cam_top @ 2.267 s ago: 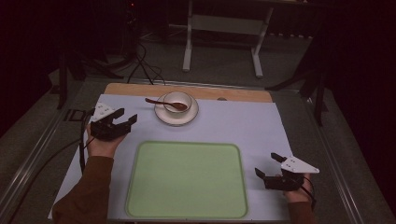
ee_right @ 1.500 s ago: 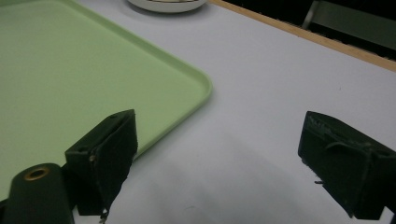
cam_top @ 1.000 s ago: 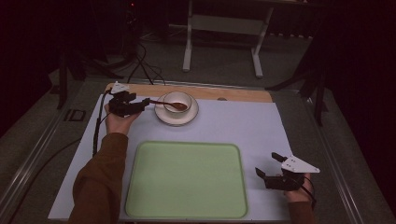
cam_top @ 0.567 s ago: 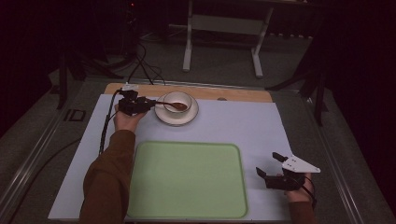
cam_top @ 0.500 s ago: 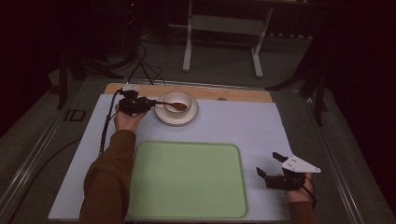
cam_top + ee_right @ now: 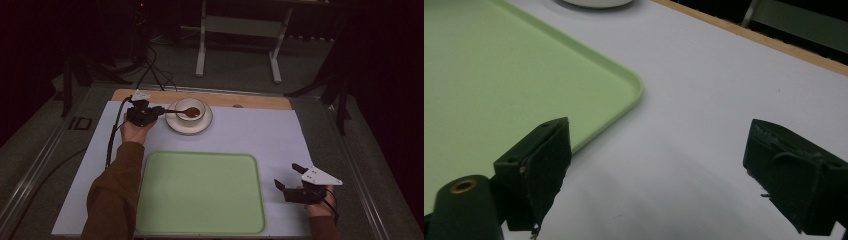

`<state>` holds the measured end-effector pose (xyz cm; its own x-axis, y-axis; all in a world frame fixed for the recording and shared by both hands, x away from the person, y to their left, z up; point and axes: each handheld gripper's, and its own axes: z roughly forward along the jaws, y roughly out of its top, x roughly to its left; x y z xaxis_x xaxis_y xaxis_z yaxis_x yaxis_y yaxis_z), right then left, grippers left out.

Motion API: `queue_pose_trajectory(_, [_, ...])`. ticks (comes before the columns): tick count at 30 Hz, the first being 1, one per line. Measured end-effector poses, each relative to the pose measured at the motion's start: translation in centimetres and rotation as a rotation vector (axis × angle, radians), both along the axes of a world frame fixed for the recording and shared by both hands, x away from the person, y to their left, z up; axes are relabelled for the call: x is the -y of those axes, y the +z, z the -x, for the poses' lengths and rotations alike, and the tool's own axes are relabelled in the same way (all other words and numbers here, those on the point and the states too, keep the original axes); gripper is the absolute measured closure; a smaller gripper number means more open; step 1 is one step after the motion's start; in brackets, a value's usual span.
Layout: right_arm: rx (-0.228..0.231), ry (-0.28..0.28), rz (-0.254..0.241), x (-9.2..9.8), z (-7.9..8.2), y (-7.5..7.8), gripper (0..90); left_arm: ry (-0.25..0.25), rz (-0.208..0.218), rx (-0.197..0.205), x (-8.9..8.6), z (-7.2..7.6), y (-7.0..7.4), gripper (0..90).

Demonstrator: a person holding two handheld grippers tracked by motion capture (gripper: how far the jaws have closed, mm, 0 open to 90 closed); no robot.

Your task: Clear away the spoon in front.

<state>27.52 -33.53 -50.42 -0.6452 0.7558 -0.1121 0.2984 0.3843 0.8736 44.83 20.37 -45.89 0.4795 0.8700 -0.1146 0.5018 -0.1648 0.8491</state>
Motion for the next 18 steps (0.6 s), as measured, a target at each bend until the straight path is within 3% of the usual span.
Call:
queue_pose_trajectory(5, [-0.001, -0.001, 0.000, 0.0, 0.0, 0.0, 11.6, -0.022, -0.010, 0.046, 0.0, 1.2, 0.7, 83.6])
queue_pose_trajectory(11, [-0.001, 0.000, 0.001, 0.0, 0.0, 0.0, 11.6, -0.001, -0.015, 0.075, -0.3, 1.8, 1.4, 84.0])
queue_pose_trajectory(13, [-0.001, 0.000, 0.000, 0.0, 0.0, 0.0, 11.6, -0.006, 0.024, 0.088, -0.8, 2.1, 1.9, 84.1])
queue_pose_trajectory(18, [-0.001, 0.001, 0.000, 0.0, 0.0, 0.0, 11.6, 0.011, 0.032, 0.111, -1.4, 2.7, 2.8, 84.2])
